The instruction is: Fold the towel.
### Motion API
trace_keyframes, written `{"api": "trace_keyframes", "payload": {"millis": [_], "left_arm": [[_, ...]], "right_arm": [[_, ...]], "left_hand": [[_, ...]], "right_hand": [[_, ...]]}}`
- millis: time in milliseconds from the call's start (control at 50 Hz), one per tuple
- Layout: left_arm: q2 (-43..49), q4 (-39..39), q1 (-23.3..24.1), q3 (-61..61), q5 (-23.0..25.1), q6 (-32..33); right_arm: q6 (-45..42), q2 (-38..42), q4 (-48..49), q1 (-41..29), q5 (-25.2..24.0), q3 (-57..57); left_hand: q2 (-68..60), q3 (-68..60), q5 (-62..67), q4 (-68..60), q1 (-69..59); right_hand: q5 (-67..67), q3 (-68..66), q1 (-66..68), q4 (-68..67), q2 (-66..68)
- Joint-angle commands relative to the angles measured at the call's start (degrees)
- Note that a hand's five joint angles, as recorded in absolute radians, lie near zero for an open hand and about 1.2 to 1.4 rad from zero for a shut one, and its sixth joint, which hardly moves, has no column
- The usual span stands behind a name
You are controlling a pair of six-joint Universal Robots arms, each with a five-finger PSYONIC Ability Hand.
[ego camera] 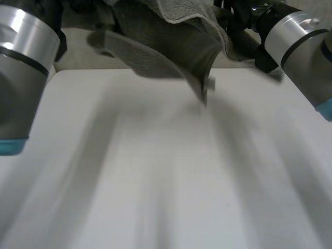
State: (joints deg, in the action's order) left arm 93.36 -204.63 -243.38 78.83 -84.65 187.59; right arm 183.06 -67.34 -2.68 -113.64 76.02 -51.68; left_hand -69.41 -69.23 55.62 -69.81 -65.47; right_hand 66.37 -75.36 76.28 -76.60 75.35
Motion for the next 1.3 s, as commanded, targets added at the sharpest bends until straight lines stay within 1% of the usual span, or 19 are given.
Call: {"api": "trace_keyframes", "payload": {"millis": [20, 80, 120, 200, 220, 240, 280, 360, 400, 580, 620, 640, 720, 760, 840, 880, 1080, 1200, 1300], "left_arm": [[2.86, -4.71, -0.52, 12.98, 0.54, -2.32], [7.16, -7.87, -0.60, 18.96, 0.62, -2.23], [9.38, -9.65, -0.60, 21.54, 0.71, -2.14], [15.86, -11.93, -0.69, 26.36, 0.71, -1.79], [17.63, -12.02, -0.69, 27.07, 0.71, -1.53], [17.64, -12.02, -0.69, 27.07, 0.71, -1.52], [19.31, -11.76, -0.69, 27.95, 0.71, -0.56], [19.23, -11.14, -0.69, 28.48, 0.71, 1.20], [18.87, -10.70, -0.69, 28.83, 0.71, 2.43], [12.29, -9.82, -1.66, 31.20, 0.62, 6.12], [11.23, -9.82, -1.75, 31.82, 0.62, 6.12], [10.18, -9.82, -1.83, 32.78, 0.54, 6.12], [7.54, -9.82, -1.84, 35.85, 0.54, 6.21], [6.67, -9.82, -1.75, 36.82, 0.45, 6.21], [4.55, -9.82, -1.66, 38.85, 0.36, 6.12], [2.53, -9.91, -1.57, 40.95, 0.62, 6.12], [3.05, -11.93, 0.71, 43.77, 0.89, 6.21], [6.13, -12.46, 1.68, 43.69, 0.89, 7.26], [9.64, -12.99, 2.56, 43.25, 0.89, 11.84]], "right_arm": [[-5.41, -1.22, -0.66, -1.15, -2.62, -12.37], [-9.47, 0.55, -1.10, -1.15, -3.33, -15.38], [-17.09, 4.48, -1.98, -1.15, -2.90, -18.45], [-23.16, 8.87, -3.47, -1.15, -2.37, -20.21], [-25.80, 11.42, -4.96, -1.15, -2.19, -20.48], [-25.82, 11.44, -4.97, -1.15, -2.19, -20.48], [-29.23, 13.37, -7.33, -1.15, -1.06, -21.09], [-29.34, 12.32, -7.78, -0.44, 0.62, -22.59], [-28.55, 8.65, -6.56, -0.09, 1.50, -24.60], [-25.12, -2.97, 1.53, 4.65, 1.59, -33.66], [-23.81, -6.47, 8.09, 6.93, 1.41, -39.09], [-23.80, -6.48, 8.12, 6.94, 1.41, -39.11], [-24.33, -10.78, 17.16, 10.79, 0.97, -46.65], [-24.68, -11.57, 17.79, 11.94, 0.71, -47.98], [-26.00, -11.41, 16.04, 14.67, -0.78, -49.48], [-28.27, -9.49, 12.71, 16.69, -3.67, -50.36], [-32.86, -2.89, 6.81, 18.10, -10.18, -50.01], [-32.77, -0.60, 6.98, 17.84, -11.24, -50.45], [-32.77, 1.16, 7.33, 17.75, -11.42, -50.54]], "left_hand": [[-10.59, -10.77, 14.38, -10.19, -14.53], [-10.45, -10.63, 14.24, -10.05, -14.38], [-8.93, -9.12, 12.72, -8.53, -12.87], [-1.73, -1.92, 5.52, -1.34, -5.67], [3.80, 3.61, -0.01, 4.19, -0.14], [3.85, 3.67, -0.06, 4.25, -0.09], [14.40, 14.22, -10.61, 14.80, 10.46], [21.85, 21.67, -18.06, 22.25, 17.91], [24.21, 24.02, -20.42, 24.60, 20.27], [39.82, 39.64, -36.03, 40.22, 35.89], [42.71, 42.53, -38.92, 43.11, 38.77], [45.21, 45.02, -41.42, 45.61, 41.27], [48.92, 48.74, -45.13, 49.32, 44.98], [49.77, 49.58, -45.98, 50.16, 45.83], [50.11, 49.93, -46.32, 50.51, 46.17], [50.11, 49.93, -46.32, 50.51, 46.17], [48.60, 48.41, -44.81, 49.00, 44.66], [45.91, 45.72, -42.12, 46.30, 41.97], [45.06, 44.88, -41.28, 45.46, 41.13]], "right_hand": [[3.63, -4.64, 3.72, -3.40, 4.65], [3.63, -4.64, 3.72, -3.40, 4.65], [3.63, -4.64, 3.72, -3.40, 4.65], [3.63, -4.64, 3.72, -3.40, 4.65], [-11.47, 10.46, -11.38, 11.69, -10.45], [-11.62, 10.61, -11.53, 11.85, -10.60], [-44.27, 43.26, -44.18, 44.50, -43.25], [-56.36, 55.36, -56.28, 56.59, -55.35], [-61.74, 60.73, -61.65, 61.96, -60.72], [-61.58, 60.57, -61.49, 61.81, -60.56], [-60.24, 59.23, -60.15, 60.47, -59.22], [-60.23, 59.22, -60.14, 60.46, -59.22], [-51.86, 50.85, -51.77, 52.08, -50.84], [-50.82, 49.81, -50.73, 51.05, -49.81], [-49.97, 48.96, -49.88, 50.20, -48.95], [-49.81, 48.80, -49.72, 50.03, -48.79], [-46.95, 45.94, -46.86, 47.17, -45.93], [-44.42, 43.41, -44.33, 44.65, -43.40], [-43.25, 42.24, -43.16, 43.47, -42.23]]}}
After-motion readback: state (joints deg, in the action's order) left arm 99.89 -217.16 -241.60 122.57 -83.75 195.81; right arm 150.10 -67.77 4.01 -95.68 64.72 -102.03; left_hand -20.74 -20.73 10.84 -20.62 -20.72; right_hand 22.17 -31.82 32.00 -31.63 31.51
